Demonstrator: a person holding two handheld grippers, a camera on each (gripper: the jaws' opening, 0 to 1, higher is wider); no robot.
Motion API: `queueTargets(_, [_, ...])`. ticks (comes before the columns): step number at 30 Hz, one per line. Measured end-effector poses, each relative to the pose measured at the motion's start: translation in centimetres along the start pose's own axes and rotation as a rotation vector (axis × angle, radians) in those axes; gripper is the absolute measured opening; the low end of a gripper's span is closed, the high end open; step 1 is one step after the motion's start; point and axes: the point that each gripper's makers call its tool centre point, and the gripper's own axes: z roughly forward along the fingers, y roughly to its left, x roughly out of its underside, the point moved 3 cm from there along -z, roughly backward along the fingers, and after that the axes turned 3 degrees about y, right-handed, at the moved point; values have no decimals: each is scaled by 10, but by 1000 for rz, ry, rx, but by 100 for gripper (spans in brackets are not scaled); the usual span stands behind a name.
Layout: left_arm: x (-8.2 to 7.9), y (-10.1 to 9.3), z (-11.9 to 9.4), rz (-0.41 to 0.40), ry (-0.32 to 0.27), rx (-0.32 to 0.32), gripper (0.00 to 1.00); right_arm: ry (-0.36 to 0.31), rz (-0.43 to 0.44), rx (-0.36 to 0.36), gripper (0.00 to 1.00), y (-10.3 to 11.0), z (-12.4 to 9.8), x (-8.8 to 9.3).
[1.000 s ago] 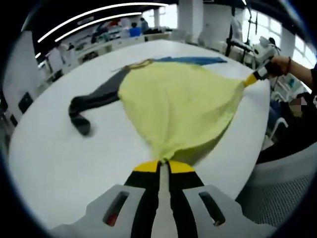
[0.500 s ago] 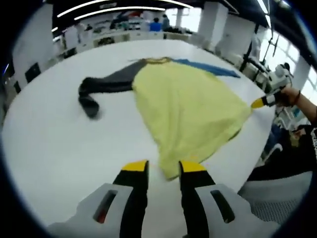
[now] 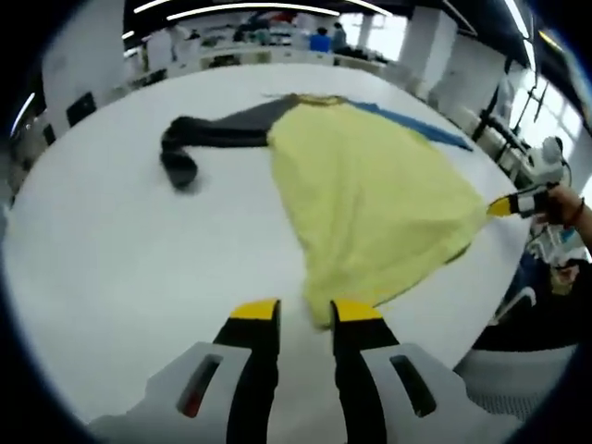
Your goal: Fold the garment on the visible template until the final outline fits inside the template.
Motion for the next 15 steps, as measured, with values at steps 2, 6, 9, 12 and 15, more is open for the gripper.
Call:
queueTargets(2, [1, 0, 0, 1, 1, -5, 17, -3, -12, 13, 14, 2, 0, 2])
queueTargets(6, [3, 0, 3, -21, 1, -15, 15, -30, 5, 50, 11, 1, 1, 3])
queueTargets(9, [5, -1, 5, -24, 5, -18, 11, -43, 14, 63, 6, 2, 1, 4])
queueTargets(12, [8, -2, 8, -45, 16, -19, 10, -60, 28, 66, 0, 2, 2, 7])
queueTargets(15, [10, -4, 10, -72, 14, -4, 8, -72, 51, 59, 0, 2, 0, 8])
